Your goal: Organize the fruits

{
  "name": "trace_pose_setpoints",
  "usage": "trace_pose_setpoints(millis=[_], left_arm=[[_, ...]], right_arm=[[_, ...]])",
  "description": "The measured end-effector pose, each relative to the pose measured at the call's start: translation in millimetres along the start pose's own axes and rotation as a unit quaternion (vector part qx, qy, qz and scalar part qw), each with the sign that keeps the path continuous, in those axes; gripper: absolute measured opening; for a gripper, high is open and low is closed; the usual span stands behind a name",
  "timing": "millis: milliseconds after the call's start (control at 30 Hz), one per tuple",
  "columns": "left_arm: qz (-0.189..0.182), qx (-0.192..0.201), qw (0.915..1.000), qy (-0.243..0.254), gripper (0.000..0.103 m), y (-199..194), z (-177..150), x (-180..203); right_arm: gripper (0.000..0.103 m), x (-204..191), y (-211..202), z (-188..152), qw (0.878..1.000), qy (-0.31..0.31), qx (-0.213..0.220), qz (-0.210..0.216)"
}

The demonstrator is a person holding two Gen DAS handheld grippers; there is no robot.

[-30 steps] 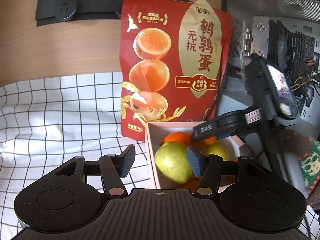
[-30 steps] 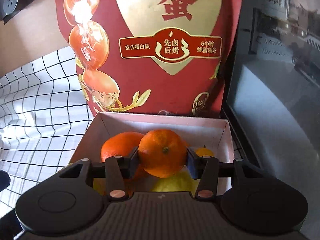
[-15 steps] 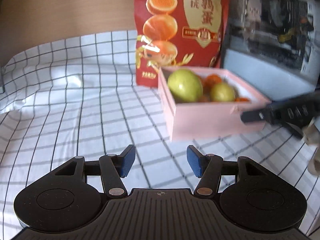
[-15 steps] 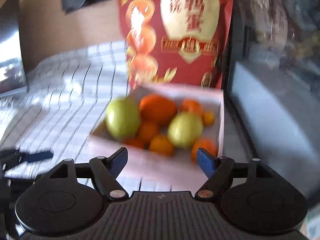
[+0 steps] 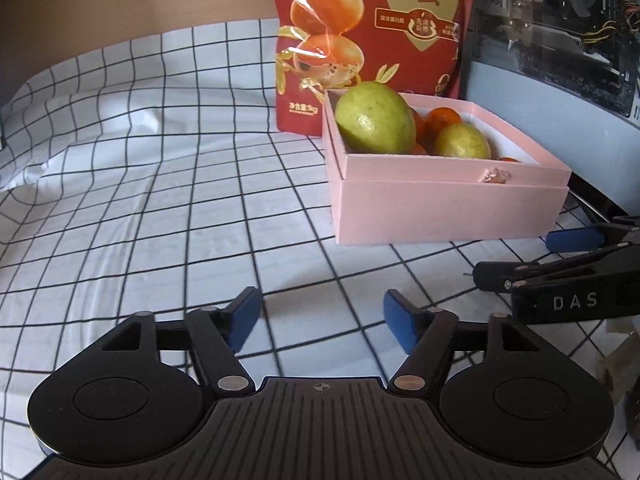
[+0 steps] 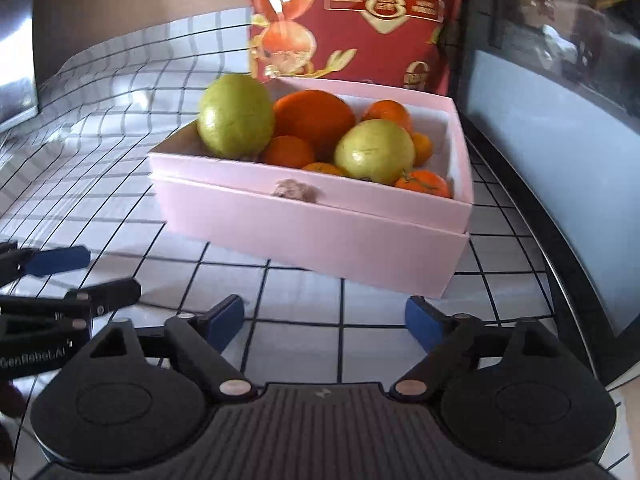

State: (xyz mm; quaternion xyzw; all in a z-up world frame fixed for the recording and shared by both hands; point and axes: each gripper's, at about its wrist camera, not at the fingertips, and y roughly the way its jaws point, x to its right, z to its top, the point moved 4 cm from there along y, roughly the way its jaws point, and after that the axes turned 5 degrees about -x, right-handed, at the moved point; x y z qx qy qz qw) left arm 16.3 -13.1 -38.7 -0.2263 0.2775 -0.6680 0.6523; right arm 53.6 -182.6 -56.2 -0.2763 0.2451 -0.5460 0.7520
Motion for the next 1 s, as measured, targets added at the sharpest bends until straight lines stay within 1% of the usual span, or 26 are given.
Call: trace_pose_setpoints(millis=[67, 167, 267, 433, 1000], left_arm=[[0.005, 0.0, 1.0, -0.007, 0.077, 2.9, 2.3, 1.7], [0.015, 0.004, 0.9998, -0.014, 0.076, 5.2, 3.9, 3.8], [0.015, 0.004, 0.9998, -0.015, 0.076, 5.2, 4.2, 3.2], [0.018, 0.004, 0.9998, -0.012, 0.077, 5.6, 4.0, 3.6], [0.018, 0.004, 0.9998, -0.012, 0.077, 5.8, 3.9, 3.5]], right_arm=[[0.096, 1.8, 2.1, 0.1, 1.0, 0.009, -0.001, -0.008], [0.1, 1.2, 2.8, -1.0, 1.0, 0.017, -0.003, -0.018], [0.103, 4.0, 4.0, -1.7, 1.0, 0.02, -0.001, -0.02], [0.103, 4.3, 3.5, -5.2, 0.999, 0.019, 0.02, -0.023], [0.103, 5.0, 2.2, -4.6, 0.999, 0.021, 0.02, -0.022]])
